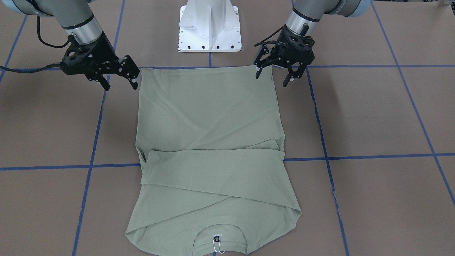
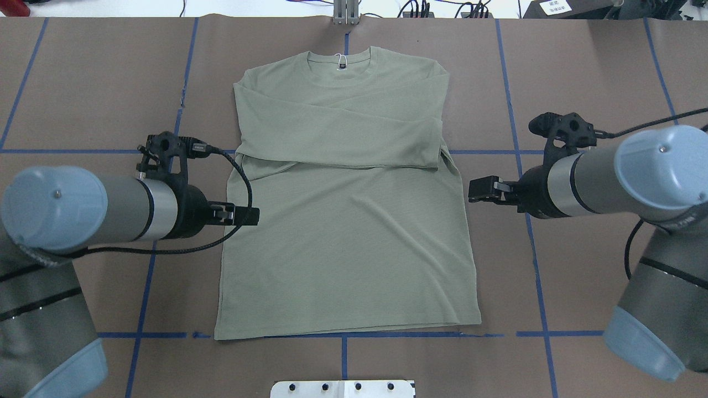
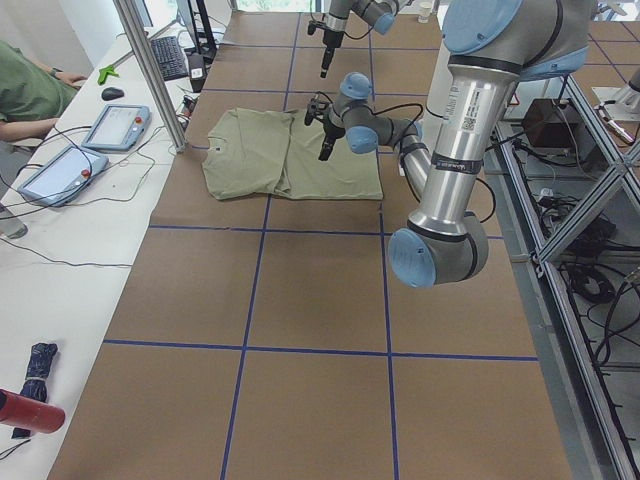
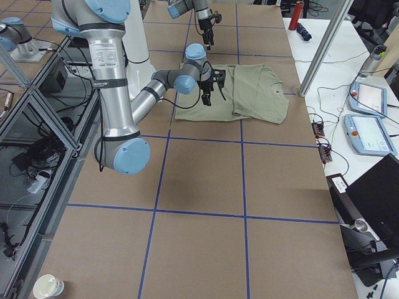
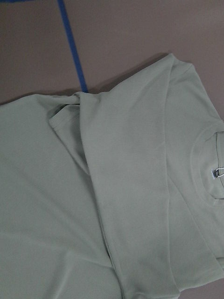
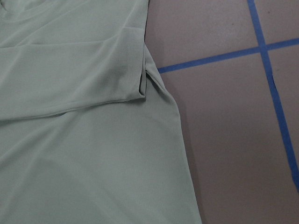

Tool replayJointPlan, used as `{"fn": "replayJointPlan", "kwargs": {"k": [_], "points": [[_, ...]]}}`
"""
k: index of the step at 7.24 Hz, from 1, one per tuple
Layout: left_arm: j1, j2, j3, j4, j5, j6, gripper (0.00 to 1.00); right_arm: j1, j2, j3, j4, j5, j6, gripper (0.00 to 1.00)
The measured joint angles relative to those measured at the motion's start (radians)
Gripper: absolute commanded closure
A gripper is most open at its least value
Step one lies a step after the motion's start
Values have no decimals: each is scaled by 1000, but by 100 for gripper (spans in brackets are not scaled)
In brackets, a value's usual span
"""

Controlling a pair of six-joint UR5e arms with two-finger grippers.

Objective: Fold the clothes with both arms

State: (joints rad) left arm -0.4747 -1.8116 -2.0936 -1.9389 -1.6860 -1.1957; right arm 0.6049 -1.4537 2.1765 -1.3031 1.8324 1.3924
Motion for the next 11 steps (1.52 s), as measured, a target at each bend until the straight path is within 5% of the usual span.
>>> {"fn": "replayJointPlan", "kwargs": {"k": [3,5,11], "points": [[236,79,0,-66,217,-356,27,-248,-102,93,50,-258,275,0],[311,122,5,-70,280,-493,27,-356,-105,108,53,-398,361,0],[362,191,20,-72,283,-519,27,-376,-103,105,53,-427,364,0]]}}
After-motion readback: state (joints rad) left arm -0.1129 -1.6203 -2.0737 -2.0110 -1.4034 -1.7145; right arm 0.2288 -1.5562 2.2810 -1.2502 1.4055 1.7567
